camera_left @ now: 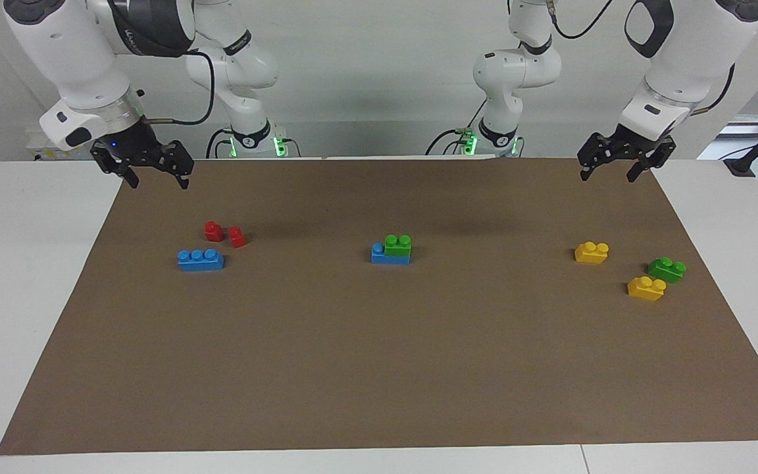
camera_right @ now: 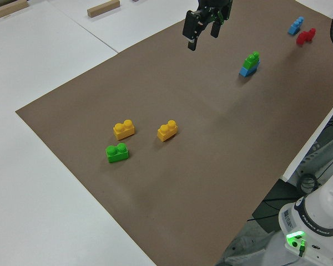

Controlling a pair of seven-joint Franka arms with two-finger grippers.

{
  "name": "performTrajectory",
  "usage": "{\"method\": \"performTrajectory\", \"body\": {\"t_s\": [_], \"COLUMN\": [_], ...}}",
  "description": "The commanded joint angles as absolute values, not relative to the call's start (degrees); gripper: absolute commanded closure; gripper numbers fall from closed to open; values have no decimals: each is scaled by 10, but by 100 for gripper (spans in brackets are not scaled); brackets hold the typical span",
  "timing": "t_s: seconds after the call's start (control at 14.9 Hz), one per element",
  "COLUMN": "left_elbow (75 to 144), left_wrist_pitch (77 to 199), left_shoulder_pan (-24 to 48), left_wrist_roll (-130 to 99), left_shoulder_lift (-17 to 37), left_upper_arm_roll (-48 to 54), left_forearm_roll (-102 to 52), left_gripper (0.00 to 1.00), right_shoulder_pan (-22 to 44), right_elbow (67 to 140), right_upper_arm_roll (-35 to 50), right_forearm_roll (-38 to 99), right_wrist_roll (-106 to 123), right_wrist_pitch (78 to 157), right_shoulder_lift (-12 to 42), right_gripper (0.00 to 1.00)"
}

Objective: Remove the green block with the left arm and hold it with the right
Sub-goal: 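Move the left and right grippers toward the joined green-blue brick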

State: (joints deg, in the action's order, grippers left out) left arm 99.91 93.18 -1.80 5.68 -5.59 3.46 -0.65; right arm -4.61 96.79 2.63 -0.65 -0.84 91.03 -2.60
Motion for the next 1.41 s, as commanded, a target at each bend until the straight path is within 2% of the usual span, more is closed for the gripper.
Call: {"method": "performTrajectory", "body": {"t_s": [0.0,0.94,1.34], "left_elbow": [1003,1006,1030], "left_wrist_pitch": [937,924,919], "left_shoulder_pan": [-24,-19,15], "left_wrist_roll": [67,55,-122], "left_shoulder_lift": [-64,-69,-83], "left_upper_arm_roll": [36,38,42], "left_forearm_roll": [-17,-17,-30], "left_gripper": [0,0,0], "right_shoulder_pan": [-55,-55,-55], "right_elbow": [962,963,963], "right_upper_arm_roll": [33,33,33], "right_forearm_roll": [-9,-9,-9], "right_wrist_roll": [-9,-11,-11], "right_wrist_pitch": [899,900,901], "right_shoulder_lift": [-25,-26,-26], "right_gripper": [0,0,0]}}
